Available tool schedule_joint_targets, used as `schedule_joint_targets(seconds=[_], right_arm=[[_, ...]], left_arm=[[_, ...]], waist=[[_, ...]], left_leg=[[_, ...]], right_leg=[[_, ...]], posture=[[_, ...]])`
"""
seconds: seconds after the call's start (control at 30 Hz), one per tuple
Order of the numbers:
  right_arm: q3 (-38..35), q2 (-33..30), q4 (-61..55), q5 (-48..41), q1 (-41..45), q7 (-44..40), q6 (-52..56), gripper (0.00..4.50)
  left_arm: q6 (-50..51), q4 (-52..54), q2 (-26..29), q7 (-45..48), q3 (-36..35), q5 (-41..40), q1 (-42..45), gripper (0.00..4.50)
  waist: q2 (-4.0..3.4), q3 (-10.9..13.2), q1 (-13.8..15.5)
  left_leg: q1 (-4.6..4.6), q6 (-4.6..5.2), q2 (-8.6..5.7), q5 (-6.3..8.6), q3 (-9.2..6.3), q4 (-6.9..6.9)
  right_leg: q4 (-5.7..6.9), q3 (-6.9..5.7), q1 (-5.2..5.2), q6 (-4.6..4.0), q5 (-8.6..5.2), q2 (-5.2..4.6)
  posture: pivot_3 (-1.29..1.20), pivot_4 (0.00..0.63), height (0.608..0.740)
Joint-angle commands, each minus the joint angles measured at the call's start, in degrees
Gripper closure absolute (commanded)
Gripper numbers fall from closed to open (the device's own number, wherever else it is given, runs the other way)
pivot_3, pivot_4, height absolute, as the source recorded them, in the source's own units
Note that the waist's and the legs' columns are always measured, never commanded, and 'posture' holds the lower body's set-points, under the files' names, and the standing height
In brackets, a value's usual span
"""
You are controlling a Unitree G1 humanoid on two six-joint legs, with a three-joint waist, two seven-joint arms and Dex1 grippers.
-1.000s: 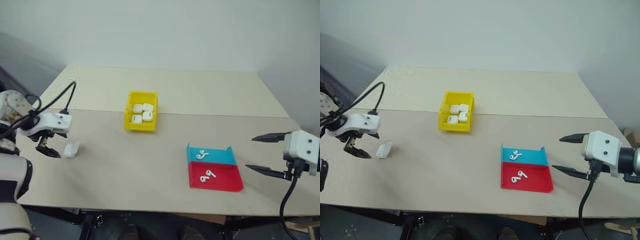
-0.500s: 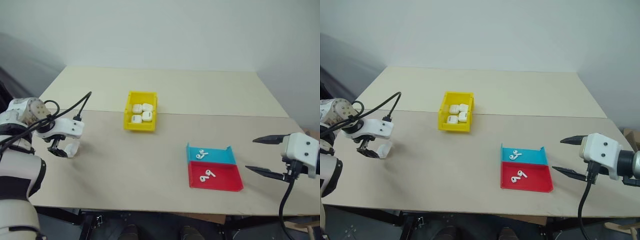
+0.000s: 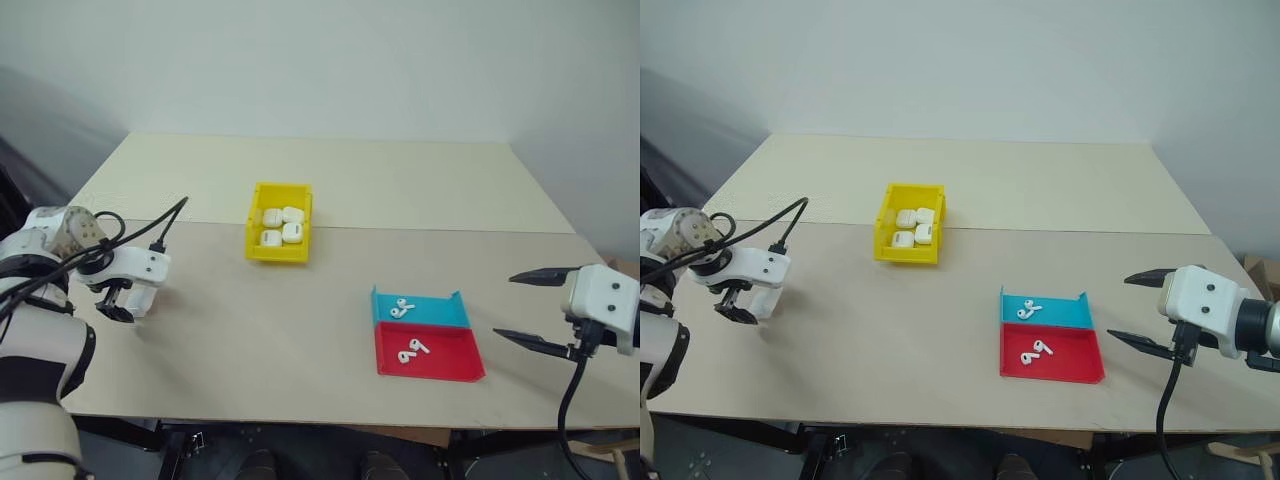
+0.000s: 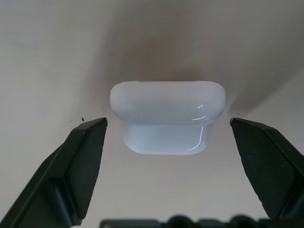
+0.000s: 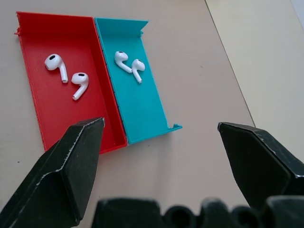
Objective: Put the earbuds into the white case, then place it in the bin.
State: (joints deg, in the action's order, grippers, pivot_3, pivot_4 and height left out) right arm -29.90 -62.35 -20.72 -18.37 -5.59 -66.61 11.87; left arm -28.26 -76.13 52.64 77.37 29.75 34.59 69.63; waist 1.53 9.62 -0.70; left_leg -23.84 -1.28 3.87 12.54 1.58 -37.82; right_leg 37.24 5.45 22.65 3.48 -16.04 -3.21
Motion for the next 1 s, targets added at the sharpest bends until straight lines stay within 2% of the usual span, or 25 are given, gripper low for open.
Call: schedule_joint_targets(seconds=[0.03, 0.33, 0.43, 0.5, 0.57, 0.83, 0.9, 1.0], right_arm=[[-0.9, -0.1, -0.9, 0.5, -0.1, 0.4, -1.1, 0.04], [-0.9, -0.1, -0.9, 1.5, -0.5, 0.0, -1.8, 0.04], [-0.7, -0.1, -0.6, 2.0, -0.8, 0.1, -2.2, 0.0], [-0.6, -0.1, -0.5, 2.3, -0.9, 0.1, -2.5, 0.0], [-0.4, -0.1, -0.5, 2.3, -0.8, 0.3, -2.5, 0.0], [-0.5, -0.1, -0.7, 2.8, -1.1, 0.6, -2.7, 0.0], [-1.1, -0.3, -0.9, 2.6, -1.2, 0.3, -2.5, 0.0], [-2.4, -1.8, -1.3, 1.6, -1.0, -1.0, -0.3, 0.0]], left_arm=[[1.5, 0.2, 0.3, -0.9, -0.3, 0.5, 0.3, 0.0], [2.8, 0.4, -0.4, 0.1, -0.6, 0.2, 0.0, 0.0], [3.3, 0.4, -0.4, 0.1, -0.1, 0.8, 0.2, 0.58], [3.3, 0.4, -0.3, 0.5, -0.1, 0.9, 0.3, 1.3], [3.2, 0.4, -0.1, 0.4, 0.1, 1.4, 0.4, 1.74], [2.0, 1.2, 0.4, -1.5, -0.3, 1.8, 1.2, 1.74], [0.5, 2.1, 0.9, 1.1, -2.4, -0.7, 2.4, 1.74], [-1.3, 4.2, 0.7, 9.9, -7.6, -7.8, 4.0, 1.74]], waist=[[0.0, 0.0, 0.0], [0.0, 0.0, 0.0], [0.0, 0.0, 0.0], [0.0, 0.0, 0.0], [0.0, 0.0, 0.0], [0.0, 0.0, 0.0], [0.01, 0.0, 0.0], [0.02, 0.0, 0.0]], left_leg=[[0.0, 0.0, 0.0, 0.0, 0.0, -0.01], [0.0, 0.0, 0.0, 0.0, 0.0, -0.01], [0.0, 0.0, 0.0, 0.0, 0.0, -0.01], [0.0, 0.0, 0.0, 0.0, -0.01, -0.01], [0.0, 0.0, -0.01, 0.0, -0.01, -0.01], [0.02, 0.0, -0.01, 0.0, -0.01, -0.02], [0.02, 0.0, -0.01, 0.0, -0.01, -0.02], [0.0, 0.0, -0.01, 0.0, -0.01, -0.02]], right_leg=[[0.0, 0.0, 0.0, 0.0, 0.0, 0.0], [0.01, 0.0, -0.01, 0.0, 0.0, 0.0], [0.01, 0.0, -0.01, 0.0, 0.0, 0.0], [0.01, 0.0, -0.01, 0.0, 0.0, 0.0], [0.01, 0.0, -0.01, 0.0, 0.0, 0.0], [0.04, 0.0, -0.02, 0.0, 0.0, 0.0], [0.04, 0.0, -0.01, 0.0, 0.0, 0.0], [0.03, -0.01, -0.02, 0.0, 0.0, 0.0]], posture=[[0.0, 0.15, 0.74], [0.0, 0.15, 0.74], [0.0, 0.15, 0.74], [0.0, 0.15, 0.74], [0.0, 0.15, 0.74], [0.0, 0.15, 0.74], [0.0, 0.15, 0.74], [0.0, 0.15, 0.74]])
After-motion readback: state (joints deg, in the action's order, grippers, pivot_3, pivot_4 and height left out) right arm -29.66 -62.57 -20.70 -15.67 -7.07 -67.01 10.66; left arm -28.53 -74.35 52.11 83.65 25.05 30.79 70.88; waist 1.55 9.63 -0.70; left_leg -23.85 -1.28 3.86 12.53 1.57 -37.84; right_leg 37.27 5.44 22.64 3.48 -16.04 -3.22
